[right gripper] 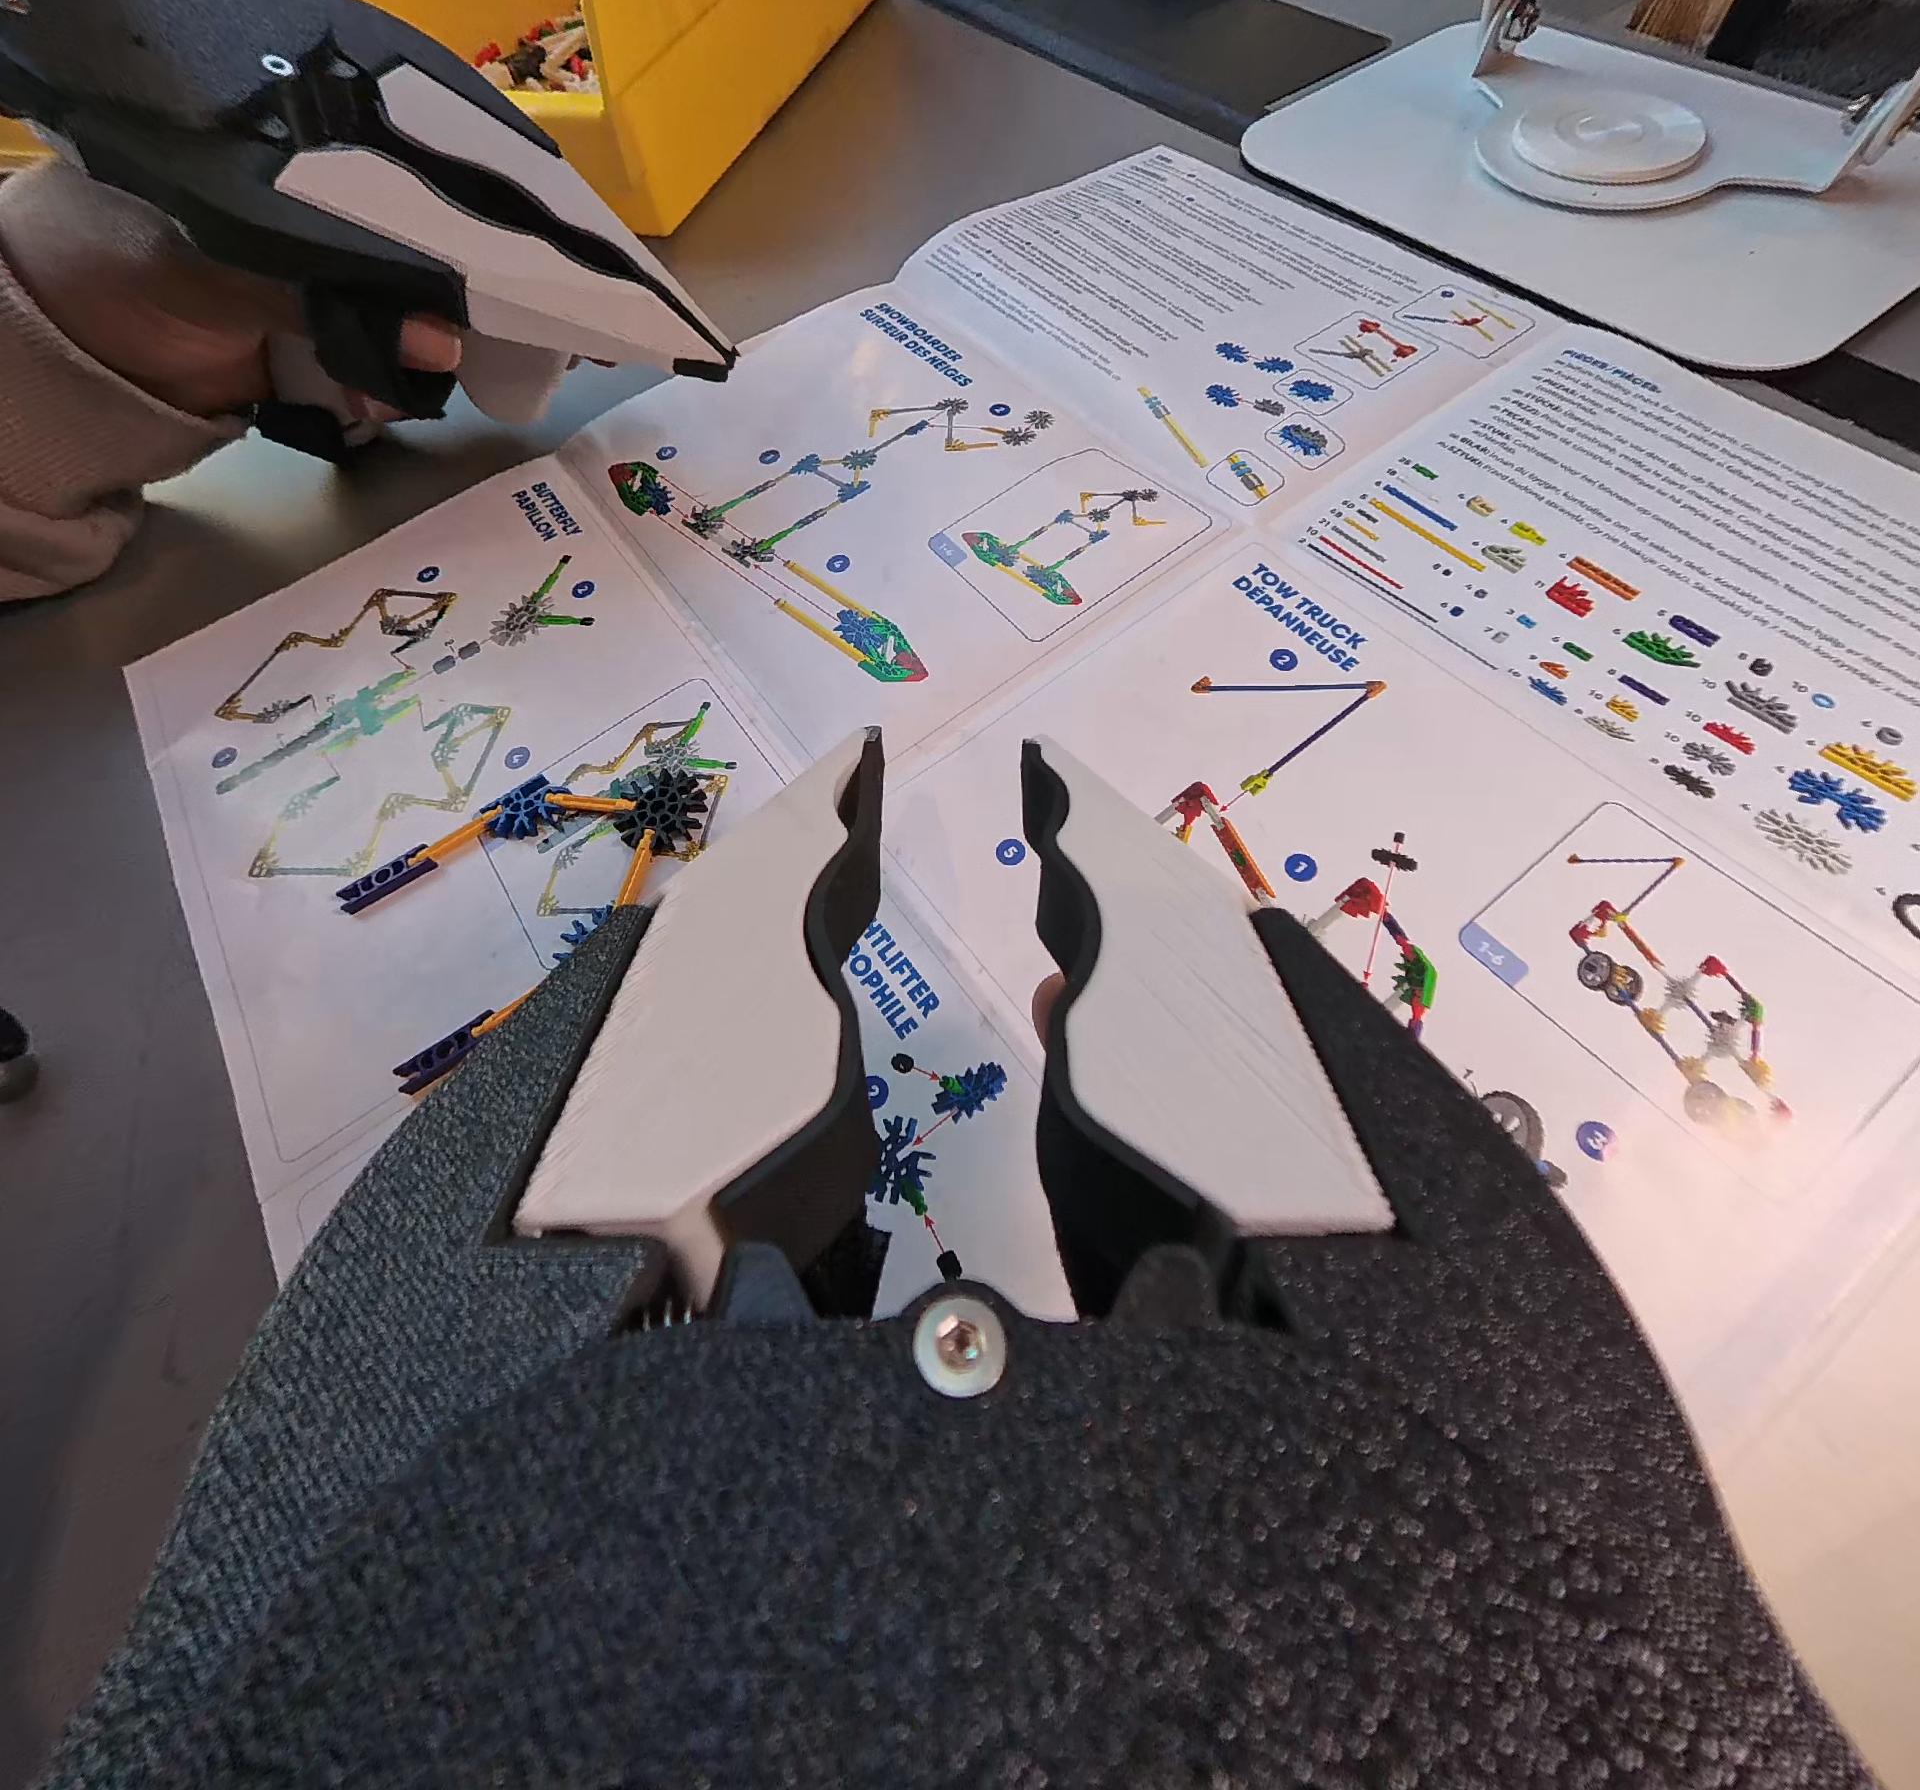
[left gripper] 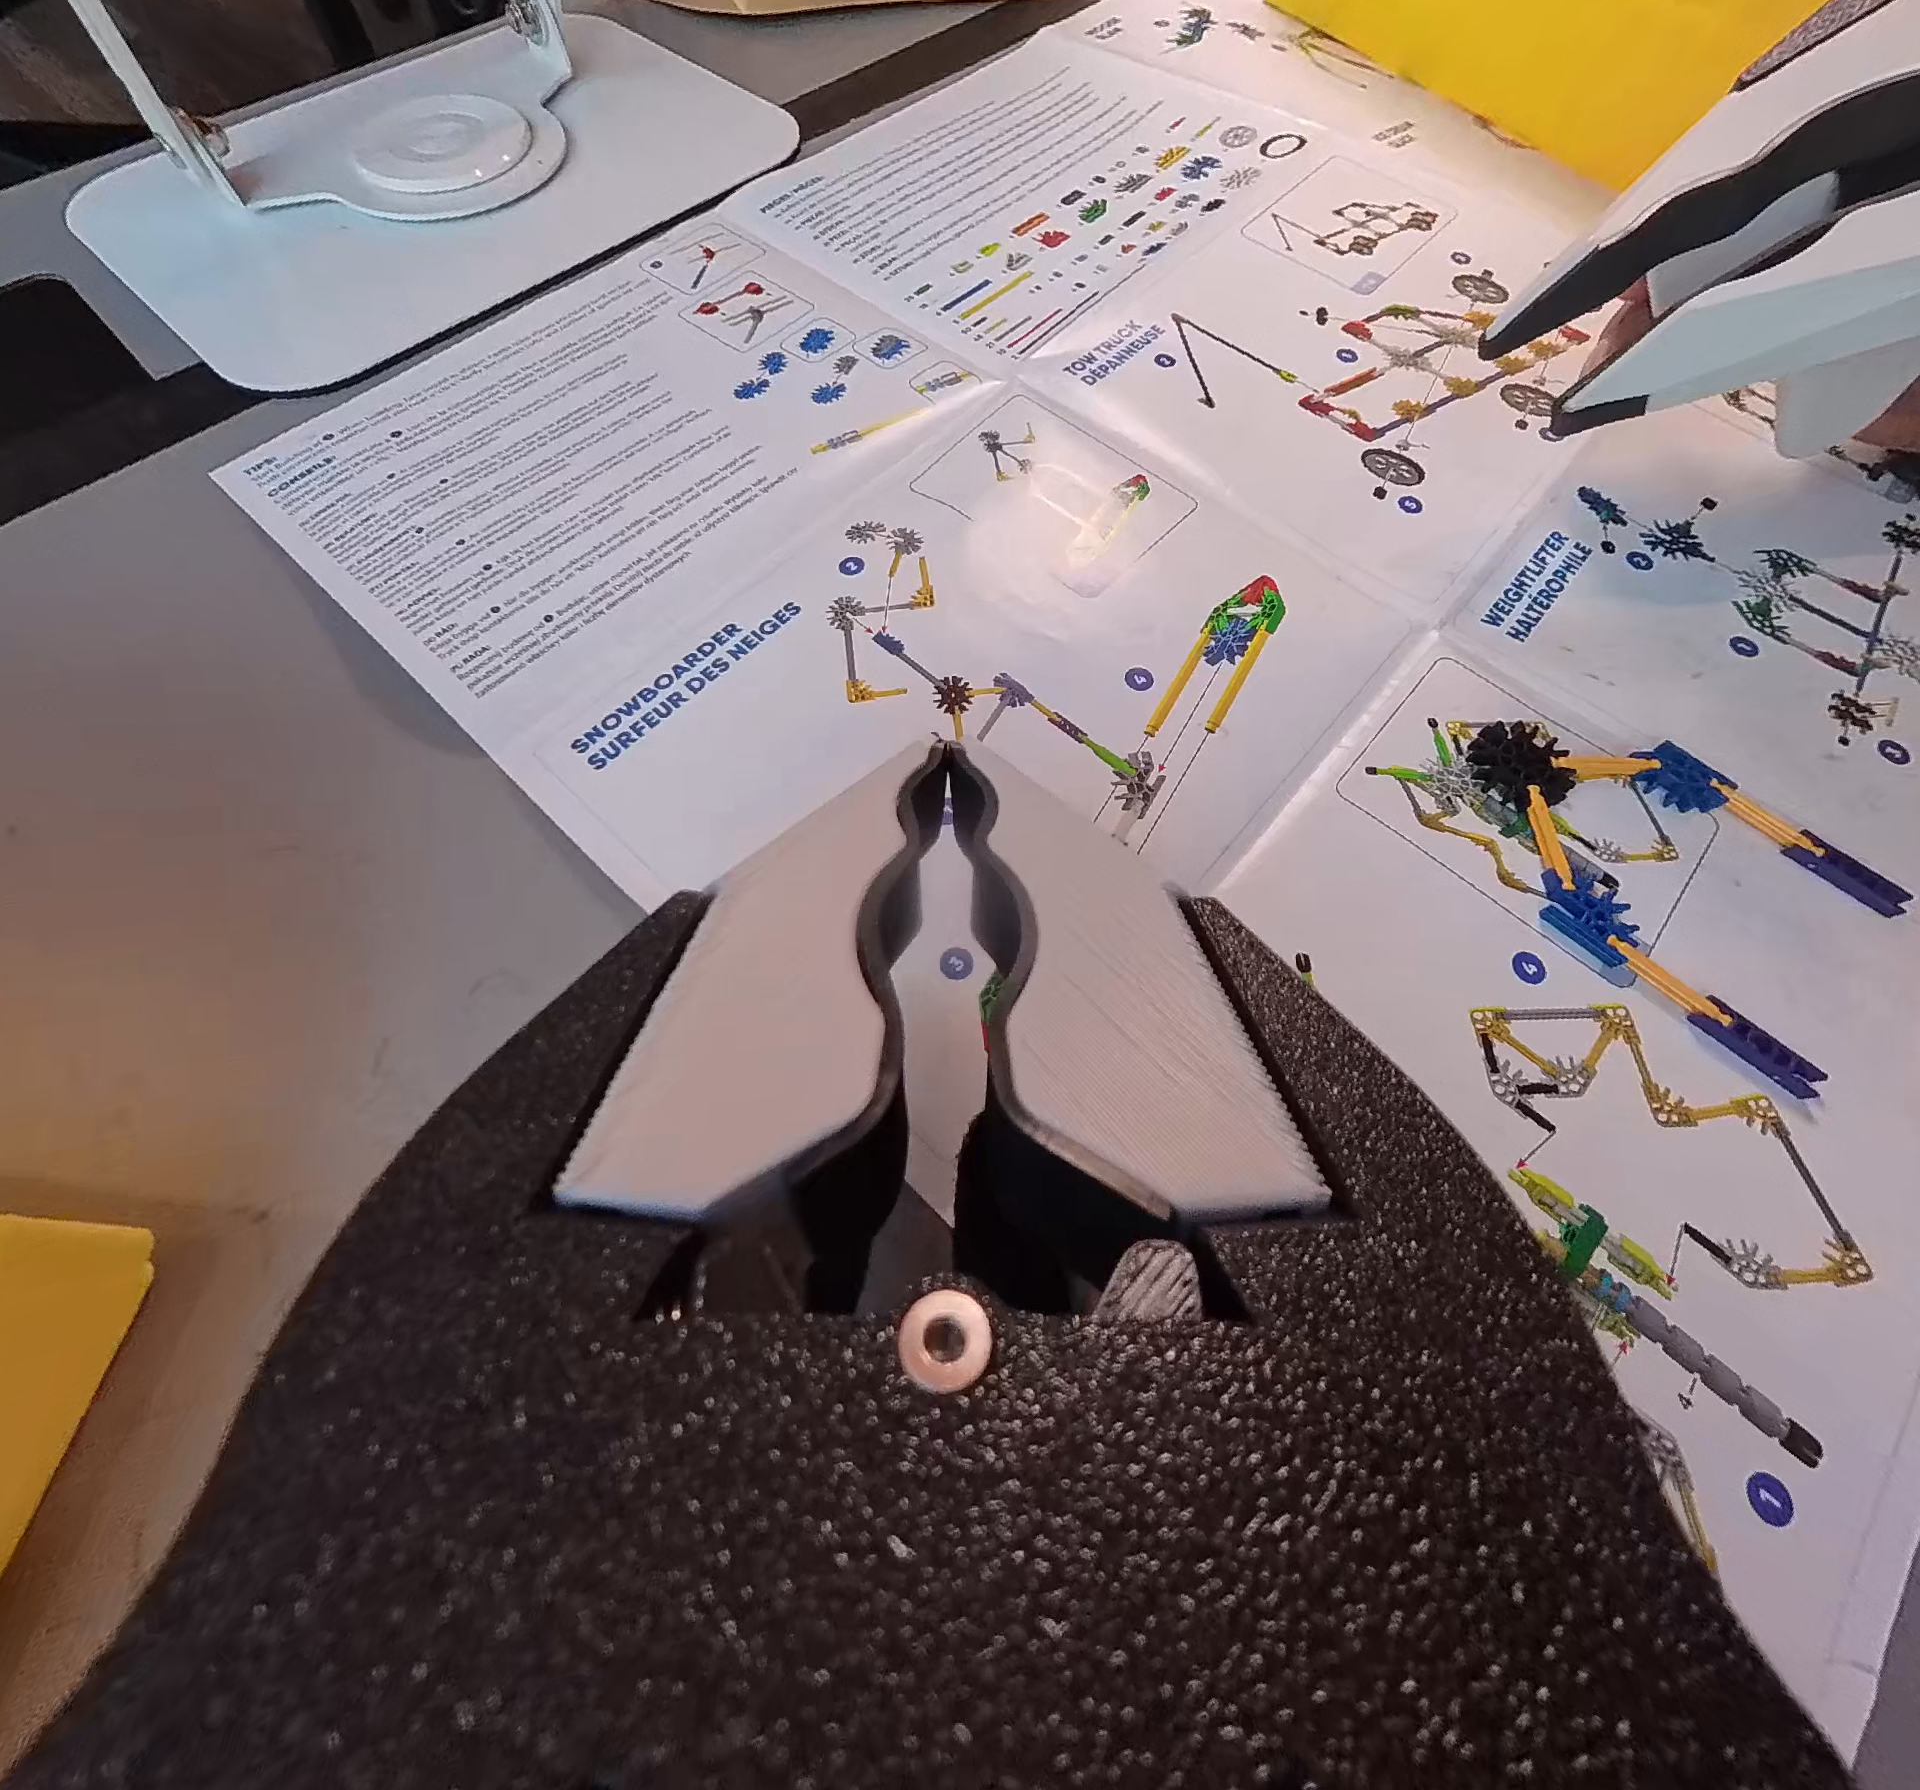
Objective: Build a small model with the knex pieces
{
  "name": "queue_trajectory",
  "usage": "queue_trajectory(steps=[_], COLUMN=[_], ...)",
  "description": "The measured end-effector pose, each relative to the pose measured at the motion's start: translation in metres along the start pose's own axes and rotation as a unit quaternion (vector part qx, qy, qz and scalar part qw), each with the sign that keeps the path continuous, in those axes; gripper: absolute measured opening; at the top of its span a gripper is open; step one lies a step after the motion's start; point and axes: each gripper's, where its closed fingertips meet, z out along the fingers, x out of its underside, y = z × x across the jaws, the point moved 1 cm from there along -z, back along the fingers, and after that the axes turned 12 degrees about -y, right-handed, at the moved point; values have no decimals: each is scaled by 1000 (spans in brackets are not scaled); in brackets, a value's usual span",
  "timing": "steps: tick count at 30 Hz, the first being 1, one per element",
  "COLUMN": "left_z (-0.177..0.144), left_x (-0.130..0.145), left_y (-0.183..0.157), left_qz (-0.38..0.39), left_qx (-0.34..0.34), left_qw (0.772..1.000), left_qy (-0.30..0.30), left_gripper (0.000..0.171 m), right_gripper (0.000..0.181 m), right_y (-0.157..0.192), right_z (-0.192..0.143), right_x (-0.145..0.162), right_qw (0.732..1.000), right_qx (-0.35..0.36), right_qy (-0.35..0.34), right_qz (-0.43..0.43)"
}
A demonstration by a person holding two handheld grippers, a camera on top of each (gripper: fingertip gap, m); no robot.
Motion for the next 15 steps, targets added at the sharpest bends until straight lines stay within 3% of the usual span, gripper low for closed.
queue_trajectory(steps=[15], left_z=[25], left_x=[3], left_y=[7], left_qz=[55], left_qx=[-14], left_qw=[997], left_qy=[49], left_gripper=[2], right_gripper=[25], right_y=[0], right_z=[1], right_x=[1], right_qw=[1000], right_qx=[-3], right_qy=[2], right_qz=[2])
